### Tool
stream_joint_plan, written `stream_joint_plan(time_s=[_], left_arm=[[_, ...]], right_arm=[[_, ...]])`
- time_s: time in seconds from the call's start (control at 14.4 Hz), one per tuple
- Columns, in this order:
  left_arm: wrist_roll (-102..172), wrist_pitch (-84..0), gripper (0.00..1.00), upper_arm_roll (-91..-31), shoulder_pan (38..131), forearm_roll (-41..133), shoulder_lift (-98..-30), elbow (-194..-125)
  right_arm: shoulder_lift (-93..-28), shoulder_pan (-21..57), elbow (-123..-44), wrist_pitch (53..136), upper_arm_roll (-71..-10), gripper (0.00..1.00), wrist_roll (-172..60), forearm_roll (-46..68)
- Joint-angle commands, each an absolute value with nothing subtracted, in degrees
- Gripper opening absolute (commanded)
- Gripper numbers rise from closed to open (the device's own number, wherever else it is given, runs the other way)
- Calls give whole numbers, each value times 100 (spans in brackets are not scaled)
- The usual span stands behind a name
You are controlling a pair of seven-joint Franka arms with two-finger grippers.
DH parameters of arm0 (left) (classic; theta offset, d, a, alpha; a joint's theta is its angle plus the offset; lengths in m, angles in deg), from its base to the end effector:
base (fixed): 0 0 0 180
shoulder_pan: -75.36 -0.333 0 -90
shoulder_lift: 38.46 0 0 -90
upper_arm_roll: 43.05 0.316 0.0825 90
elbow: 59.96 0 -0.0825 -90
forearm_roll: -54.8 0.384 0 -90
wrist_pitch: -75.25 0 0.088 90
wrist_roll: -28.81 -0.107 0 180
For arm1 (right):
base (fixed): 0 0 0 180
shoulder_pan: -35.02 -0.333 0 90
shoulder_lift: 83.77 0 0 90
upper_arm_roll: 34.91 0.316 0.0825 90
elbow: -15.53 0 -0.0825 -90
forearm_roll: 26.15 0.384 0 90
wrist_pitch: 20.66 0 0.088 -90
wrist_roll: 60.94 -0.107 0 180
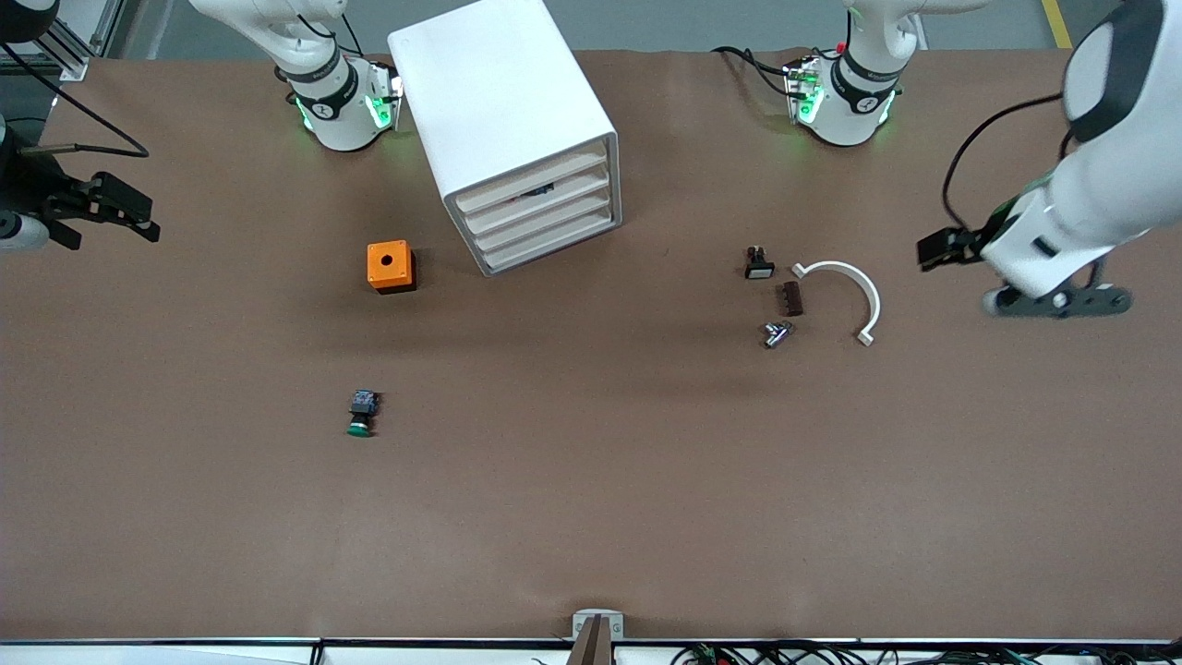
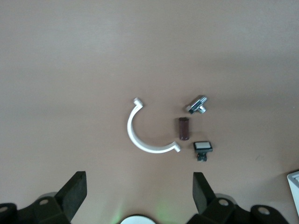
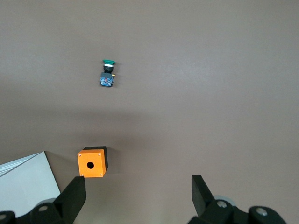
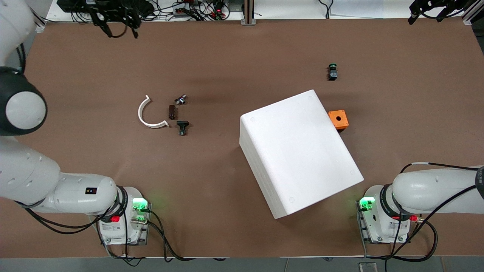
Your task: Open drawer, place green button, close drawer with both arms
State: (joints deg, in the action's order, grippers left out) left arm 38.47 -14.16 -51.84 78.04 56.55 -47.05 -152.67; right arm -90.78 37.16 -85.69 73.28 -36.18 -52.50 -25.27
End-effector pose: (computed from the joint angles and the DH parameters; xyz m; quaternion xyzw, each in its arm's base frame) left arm 0.5752 -0.1081 0.5169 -0.9946 0.0175 0.1002 0.0225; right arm 0.5190 -0.0300 0.6034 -0.9990 -0.0434 0.0014 0.0092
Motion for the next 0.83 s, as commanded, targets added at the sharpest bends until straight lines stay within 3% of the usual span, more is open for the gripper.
stream_joint_plan(time_s=[0.0, 0.56, 0.76], left_arm=[[4600, -1614, 100, -5237, 8080, 5559, -5128, -15110], [8948, -2529, 100, -5254, 9547, 4733, -6551, -15040], [10637, -2547, 100, -5263, 9934, 4427, -7298, -14479]], right_arm=[[-9229, 3818, -8686, 7321, -3535, 100, -5460, -2580], [-9221, 3810, -8686, 7330, -3527, 100, -5576, -2580], [-9203, 3818, -8686, 7312, -3527, 100, -5575, -2580]])
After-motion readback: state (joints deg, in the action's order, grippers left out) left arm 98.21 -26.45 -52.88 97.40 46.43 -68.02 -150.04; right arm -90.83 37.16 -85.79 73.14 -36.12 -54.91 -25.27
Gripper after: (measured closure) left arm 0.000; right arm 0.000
